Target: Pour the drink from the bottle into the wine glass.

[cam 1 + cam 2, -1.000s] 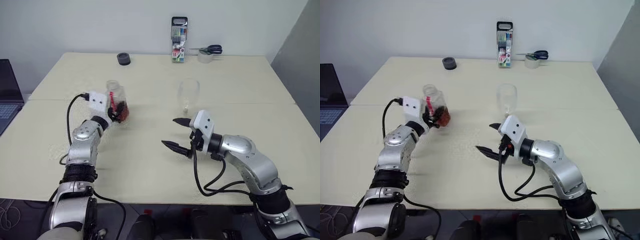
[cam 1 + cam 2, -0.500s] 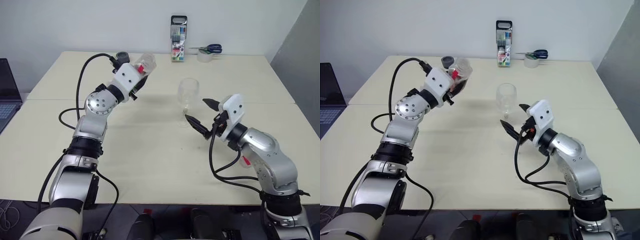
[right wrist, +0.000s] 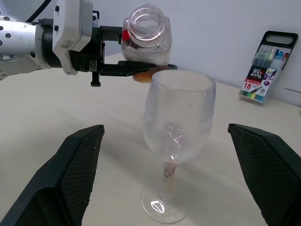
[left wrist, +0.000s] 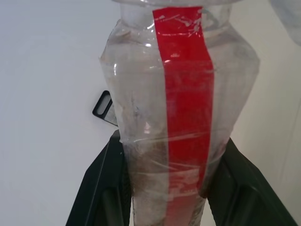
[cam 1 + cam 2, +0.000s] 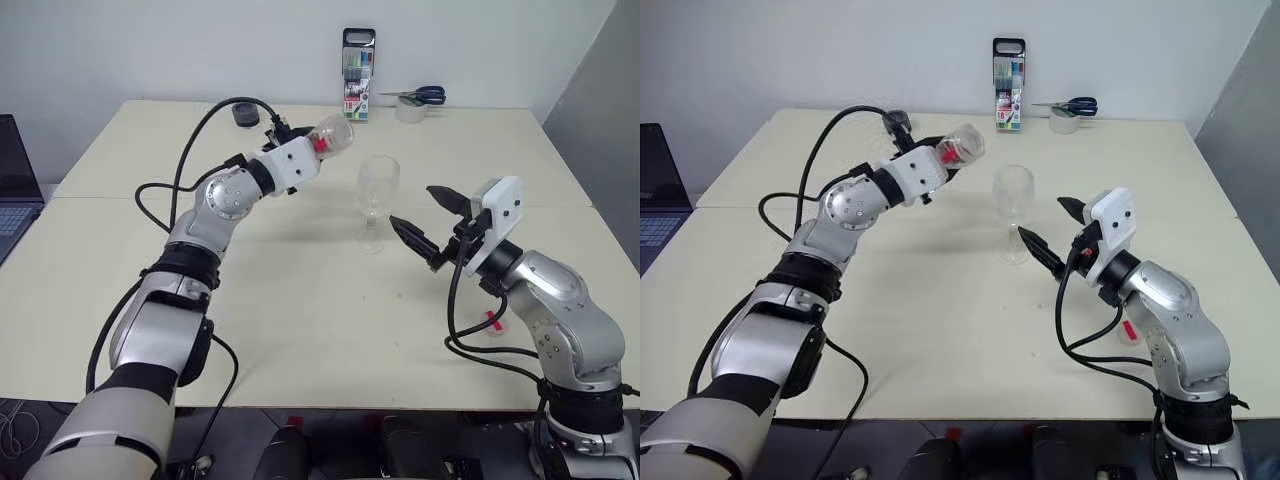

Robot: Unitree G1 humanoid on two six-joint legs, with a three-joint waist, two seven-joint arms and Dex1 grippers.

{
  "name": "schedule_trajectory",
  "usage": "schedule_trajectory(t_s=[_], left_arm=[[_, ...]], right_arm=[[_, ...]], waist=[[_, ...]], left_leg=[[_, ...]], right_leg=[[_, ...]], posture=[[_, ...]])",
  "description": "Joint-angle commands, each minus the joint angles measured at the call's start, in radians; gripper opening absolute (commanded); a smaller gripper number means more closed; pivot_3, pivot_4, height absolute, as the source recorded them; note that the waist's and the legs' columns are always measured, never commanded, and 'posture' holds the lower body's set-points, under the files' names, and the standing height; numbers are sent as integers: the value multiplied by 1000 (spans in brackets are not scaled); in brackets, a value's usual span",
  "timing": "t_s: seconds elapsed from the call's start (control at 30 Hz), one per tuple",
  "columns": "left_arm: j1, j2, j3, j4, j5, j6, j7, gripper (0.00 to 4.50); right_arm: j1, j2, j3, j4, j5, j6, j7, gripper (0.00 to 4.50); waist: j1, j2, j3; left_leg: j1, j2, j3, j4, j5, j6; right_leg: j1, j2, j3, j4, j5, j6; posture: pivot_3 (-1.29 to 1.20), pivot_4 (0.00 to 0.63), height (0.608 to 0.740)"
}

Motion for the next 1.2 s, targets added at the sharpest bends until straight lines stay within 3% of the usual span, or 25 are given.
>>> schedule_trajectory(t_s=[0.03, 0.27, 1.2], left_arm=[[-87, -10, -7, 23, 24, -60, 46, 1681], [-146, -22, -32, 101, 68, -106, 83, 1681], [-265, 10, -157, 182, 288, -193, 303, 1681]], right_arm=[[2, -1, -11, -49, 15, -2, -20, 4500], [4, 5, 7, -53, 16, -1, -37, 4500], [0, 27, 37, -52, 7, -17, -75, 4500]], waist=[[1, 0, 0], [-2, 0, 0], [-2, 0, 0]], left_leg=[[0, 0, 0, 0, 0, 0], [-15, 0, 0, 8, 2, -3], [-17, -2, 0, 13, 1, -1]], right_leg=[[0, 0, 0, 0, 0, 0], [-14, 0, 0, 5, 1, 1], [-15, 0, 0, 10, 1, 1]], posture=[[0, 150, 740], [0, 150, 740], [0, 150, 740]])
